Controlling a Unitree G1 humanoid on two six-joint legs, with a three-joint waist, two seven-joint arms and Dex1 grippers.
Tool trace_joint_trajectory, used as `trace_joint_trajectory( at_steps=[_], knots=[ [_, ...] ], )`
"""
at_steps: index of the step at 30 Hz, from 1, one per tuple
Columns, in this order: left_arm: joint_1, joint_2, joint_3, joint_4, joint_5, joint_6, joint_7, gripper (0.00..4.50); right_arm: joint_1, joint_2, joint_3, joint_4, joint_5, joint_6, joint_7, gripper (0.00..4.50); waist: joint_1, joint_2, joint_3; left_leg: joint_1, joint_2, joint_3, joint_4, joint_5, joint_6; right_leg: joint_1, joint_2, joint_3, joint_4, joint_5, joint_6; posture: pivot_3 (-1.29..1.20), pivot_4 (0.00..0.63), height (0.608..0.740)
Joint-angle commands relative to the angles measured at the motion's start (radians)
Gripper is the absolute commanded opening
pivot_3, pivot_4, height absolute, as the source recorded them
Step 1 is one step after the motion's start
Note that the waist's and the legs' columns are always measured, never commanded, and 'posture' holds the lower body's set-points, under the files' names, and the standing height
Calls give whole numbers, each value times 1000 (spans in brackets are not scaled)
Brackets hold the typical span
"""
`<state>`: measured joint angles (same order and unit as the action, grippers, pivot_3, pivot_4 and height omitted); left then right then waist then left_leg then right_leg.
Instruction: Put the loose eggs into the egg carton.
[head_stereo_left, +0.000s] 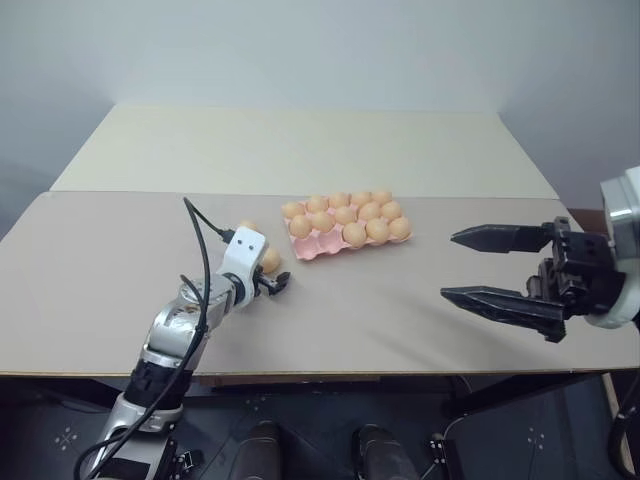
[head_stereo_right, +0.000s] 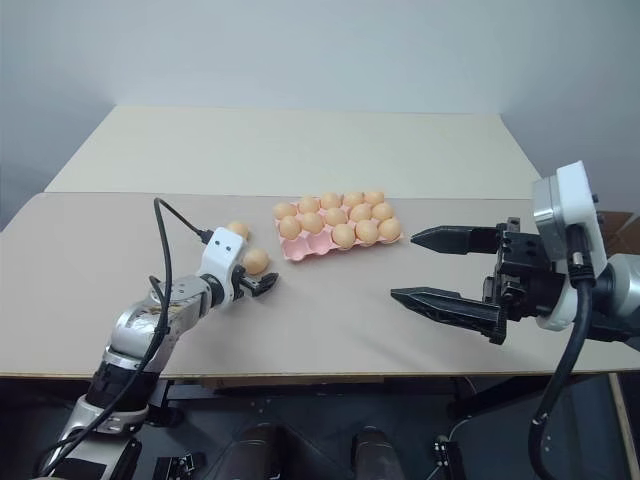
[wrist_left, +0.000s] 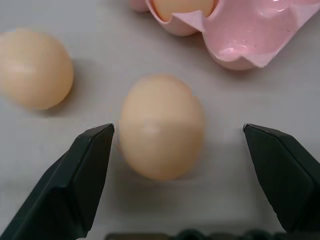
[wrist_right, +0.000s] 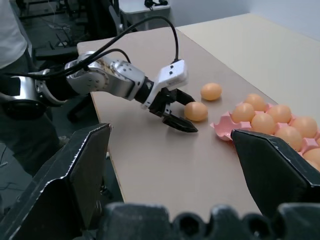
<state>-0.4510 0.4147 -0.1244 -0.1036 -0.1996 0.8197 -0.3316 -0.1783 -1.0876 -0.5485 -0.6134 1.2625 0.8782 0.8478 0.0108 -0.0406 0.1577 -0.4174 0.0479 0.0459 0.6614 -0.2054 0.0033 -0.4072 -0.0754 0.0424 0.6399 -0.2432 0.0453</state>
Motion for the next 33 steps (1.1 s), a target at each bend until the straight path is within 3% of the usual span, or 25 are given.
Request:
trace_joint_trajectory(
  at_steps=[1, 5, 11, 15, 20, 25, 27, 33],
  knots=[
    [-30, -11, -7, 9, 19, -40, -15, 4486, -10, -1, -7, -21, 26, -14, -7, 4500, 0, 0, 0, 0, 0, 0, 0, 0, 0, 0, 0, 0, 0, 0, 0, 0, 150, 740],
    [-30, -13, 0, 11, 32, -46, -19, 3624, -7, -2, -8, -20, 28, -15, -11, 4500, 0, 0, 0, 0, 0, 0, 0, 0, 0, 0, 0, 0, 0, 0, 0, 0, 150, 740],
    [0, -3, 6, -30, 43, -48, -23, 1828, -5, -2, -9, -19, 28, -16, -15, 4500, 0, 0, 0, 0, 0, 0, 0, 0, 0, 0, 0, 0, 0, 0, 0, 0, 150, 740],
    [33, 44, -24, -136, 88, -85, -39, 1664, -2, -5, -16, -19, 30, -13, -19, 4500, -2, 0, 0, 0, 0, 0, 0, 0, 0, 0, 0, 0, 0, 0, 0, 0, 150, 740],
    [-47, 72, -83, -214, 84, -113, -135, 1613, 3, -3, -29, -20, 43, -7, -57, 4500, 8, 0, 0, -3, -1, -1, 0, 0, 0, -2, -1, -1, 0, 0, 0, 0, 150, 740],
    [-207, 9, -146, -10, 123, -222, -191, 1593, -1, -2, -1, -41, 16, -12, -121, 4500, 8, 0, 0, -3, -1, -1, 0, 0, 0, -1, 0, -1, -3, 0, 1, 0, 150, 740],
    [-296, -32, -187, 157, 157, -309, -215, 1590, -3, -8, 4, -46, 5, -14, -134, 4500, 4, 0, 0, -4, -1, -2, 0, 0, 0, -1, 0, -1, -4, 0, 1, 0, 150, 740],
    [-413, -94, -224, 436, 223, -470, -249, 1565, 2, -8, -7, -57, 14, -11, -152, 4500, -3, 0, 0, -7, -2, -3, 0, -1, 2, -2, 0, -1, -8, 1, 2, 0, 150, 740]
  ],
)
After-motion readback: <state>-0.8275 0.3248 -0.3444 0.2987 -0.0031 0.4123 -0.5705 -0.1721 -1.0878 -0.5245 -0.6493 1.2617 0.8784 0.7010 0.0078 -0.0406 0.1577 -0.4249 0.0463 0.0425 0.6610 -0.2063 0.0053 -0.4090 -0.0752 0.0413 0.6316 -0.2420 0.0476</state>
